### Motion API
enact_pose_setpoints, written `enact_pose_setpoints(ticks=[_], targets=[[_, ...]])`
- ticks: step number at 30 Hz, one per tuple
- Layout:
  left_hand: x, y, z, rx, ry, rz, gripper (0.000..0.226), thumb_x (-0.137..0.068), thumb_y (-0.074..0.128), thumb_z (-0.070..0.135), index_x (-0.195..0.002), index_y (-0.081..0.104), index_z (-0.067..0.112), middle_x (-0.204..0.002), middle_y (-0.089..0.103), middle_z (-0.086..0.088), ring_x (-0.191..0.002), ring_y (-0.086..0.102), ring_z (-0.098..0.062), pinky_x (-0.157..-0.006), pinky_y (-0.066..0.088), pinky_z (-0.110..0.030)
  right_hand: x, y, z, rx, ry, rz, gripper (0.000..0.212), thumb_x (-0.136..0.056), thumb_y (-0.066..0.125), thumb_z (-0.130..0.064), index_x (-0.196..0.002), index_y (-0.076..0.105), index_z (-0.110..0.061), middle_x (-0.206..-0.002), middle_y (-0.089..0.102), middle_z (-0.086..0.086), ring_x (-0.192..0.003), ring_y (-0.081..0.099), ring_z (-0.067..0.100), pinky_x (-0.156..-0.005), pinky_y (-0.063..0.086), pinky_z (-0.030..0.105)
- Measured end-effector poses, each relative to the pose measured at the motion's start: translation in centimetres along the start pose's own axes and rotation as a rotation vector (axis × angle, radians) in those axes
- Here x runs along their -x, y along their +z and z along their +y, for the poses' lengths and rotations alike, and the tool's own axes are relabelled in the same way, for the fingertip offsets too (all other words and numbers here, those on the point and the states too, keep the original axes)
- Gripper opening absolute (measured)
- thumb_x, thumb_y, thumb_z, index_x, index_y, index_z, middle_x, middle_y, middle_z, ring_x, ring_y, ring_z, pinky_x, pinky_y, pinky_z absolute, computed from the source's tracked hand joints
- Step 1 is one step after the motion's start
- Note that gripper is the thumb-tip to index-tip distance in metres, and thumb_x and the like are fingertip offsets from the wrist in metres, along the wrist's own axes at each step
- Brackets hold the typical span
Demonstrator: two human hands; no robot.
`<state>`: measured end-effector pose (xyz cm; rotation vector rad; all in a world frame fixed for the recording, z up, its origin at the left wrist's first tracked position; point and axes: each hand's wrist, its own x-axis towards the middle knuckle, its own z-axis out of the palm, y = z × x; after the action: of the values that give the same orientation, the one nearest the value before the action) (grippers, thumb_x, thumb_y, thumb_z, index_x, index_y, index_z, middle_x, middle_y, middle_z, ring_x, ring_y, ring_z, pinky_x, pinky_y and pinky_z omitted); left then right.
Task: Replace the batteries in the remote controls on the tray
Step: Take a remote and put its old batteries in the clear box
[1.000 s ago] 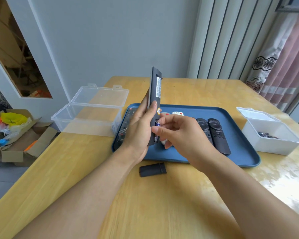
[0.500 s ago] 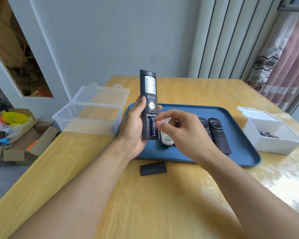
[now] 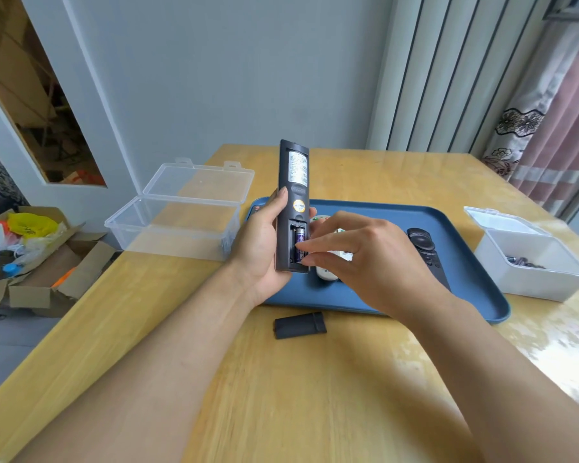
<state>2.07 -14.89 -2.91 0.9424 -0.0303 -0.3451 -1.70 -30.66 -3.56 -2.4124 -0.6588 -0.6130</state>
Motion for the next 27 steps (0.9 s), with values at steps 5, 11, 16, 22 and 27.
enact_pose_setpoints(ticks=[5, 11, 16, 22, 27], targets=[[0.2, 0.2, -0.3, 0.004, -0.044, 0.000, 0.031, -0.106, 0.042, 0.041, -0.118, 0.057, 0.017, -0.083, 0.062, -0.005, -0.065, 0.060, -0.016, -0.053, 0.051, -0.022, -0.1, -0.5, 0.0, 0.220, -0.194, 0.035, 0.011, -0.087, 0.074, -0.034, -0.096, 0.080, -0.034, -0.101, 0.073, -0.014, -0.067, 0.067, 0.017, -0.054, 0.039, 0.024], [-0.2, 0.2, -0.4, 0.023, -0.040, 0.087, 0.046, -0.105, 0.048, 0.039, -0.144, 0.052, 0.015, -0.106, 0.059, -0.010, -0.093, 0.062, -0.021, -0.057, 0.058, -0.027, 0.2, 0.5, -0.2, 0.294, -0.241, 0.095, 0.013, -0.080, 0.074, -0.029, -0.091, 0.080, -0.031, -0.105, 0.074, -0.013, -0.061, 0.067, 0.016, -0.047, 0.043, 0.023], [-0.4, 0.0, 0.0, 0.094, -0.064, 0.116, 0.046, -0.105, 0.048, 0.039, -0.142, 0.054, 0.012, -0.091, 0.062, -0.008, -0.073, 0.068, -0.016, -0.052, 0.056, -0.025, -0.1, 1.5, -0.1, 0.282, -0.283, 0.137, 0.017, -0.083, 0.064, -0.024, -0.090, 0.080, -0.025, -0.110, 0.074, -0.009, -0.077, 0.074, 0.021, -0.047, 0.051, 0.031], [0.1, -0.7, 0.8, -0.108, -0.241, -0.015, 0.047, -0.106, 0.044, 0.040, -0.112, 0.075, 0.006, -0.109, 0.066, -0.012, -0.095, 0.063, -0.023, -0.077, 0.051, -0.031, 0.1, 0.4, -0.3, 0.196, -0.293, -0.005, 0.015, -0.089, 0.069, -0.027, -0.099, 0.079, -0.030, -0.113, 0.073, -0.013, -0.076, 0.067, 0.006, -0.054, 0.054, 0.033], [0.2, -0.8, 1.0, -0.155, -0.280, -0.064, 0.042, -0.107, 0.043, 0.039, -0.126, 0.064, 0.007, -0.090, 0.070, -0.006, -0.078, 0.066, -0.020, -0.065, 0.057, -0.030, 0.2, 0.2, -0.3, 0.170, -0.268, -0.086, 0.013, -0.092, 0.068, -0.029, -0.101, 0.076, -0.030, -0.112, 0.069, -0.013, -0.062, 0.061, 0.008, -0.054, 0.051, 0.034]])
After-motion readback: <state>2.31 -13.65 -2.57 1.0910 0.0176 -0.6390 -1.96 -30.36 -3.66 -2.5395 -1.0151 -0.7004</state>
